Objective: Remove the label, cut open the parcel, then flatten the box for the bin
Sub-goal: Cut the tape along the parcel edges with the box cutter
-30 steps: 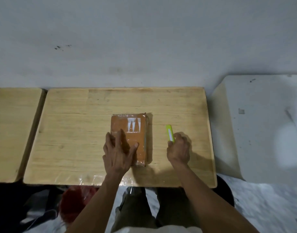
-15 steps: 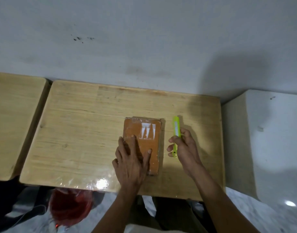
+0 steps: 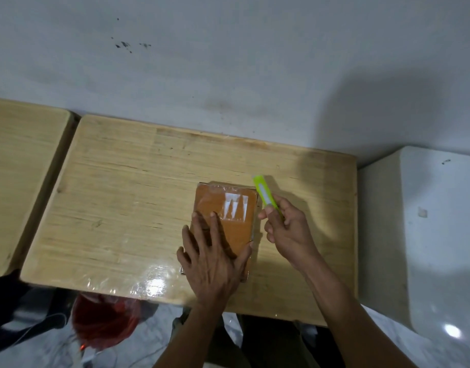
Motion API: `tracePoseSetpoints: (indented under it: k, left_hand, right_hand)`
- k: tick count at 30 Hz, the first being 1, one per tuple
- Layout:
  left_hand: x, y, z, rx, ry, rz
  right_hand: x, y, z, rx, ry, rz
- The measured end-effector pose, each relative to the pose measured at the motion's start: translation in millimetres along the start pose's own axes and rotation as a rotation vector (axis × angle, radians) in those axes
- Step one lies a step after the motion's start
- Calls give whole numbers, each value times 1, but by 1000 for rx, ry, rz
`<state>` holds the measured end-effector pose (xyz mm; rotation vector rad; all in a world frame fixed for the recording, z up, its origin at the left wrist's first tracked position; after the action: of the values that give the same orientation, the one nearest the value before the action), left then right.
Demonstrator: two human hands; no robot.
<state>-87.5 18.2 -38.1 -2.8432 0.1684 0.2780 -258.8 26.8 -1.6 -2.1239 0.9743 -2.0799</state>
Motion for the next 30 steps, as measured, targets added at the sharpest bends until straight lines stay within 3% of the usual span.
tracePoseSetpoints:
  k: [4,10,21,30]
  left_hand:
    - [-2,-1,2,-28,26,-2]
    - [-2,-1,2,-65,46,-16]
    - [-3,-1,3,-103,12,-31]
    - [-3,0,3,-127,2,-39]
  right_hand:
    - [-7,4,-8,-35,-9,-7]
    - [-5,15,-17,92,-83,-33]
    - [11,32,-27,95,-452,-280]
    - [18,48,-20,280,-683,-430]
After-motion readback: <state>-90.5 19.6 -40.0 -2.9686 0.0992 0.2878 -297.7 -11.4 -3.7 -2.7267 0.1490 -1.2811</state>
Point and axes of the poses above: each hand's wrist, its own y-axis towards the middle knuckle, its own z-axis out of the palm, x = y × z, the point moved 2 cm from there along y, towards the middle knuckle, and after that the axes turned 2 degrees about -z, right-handed, at the moved point
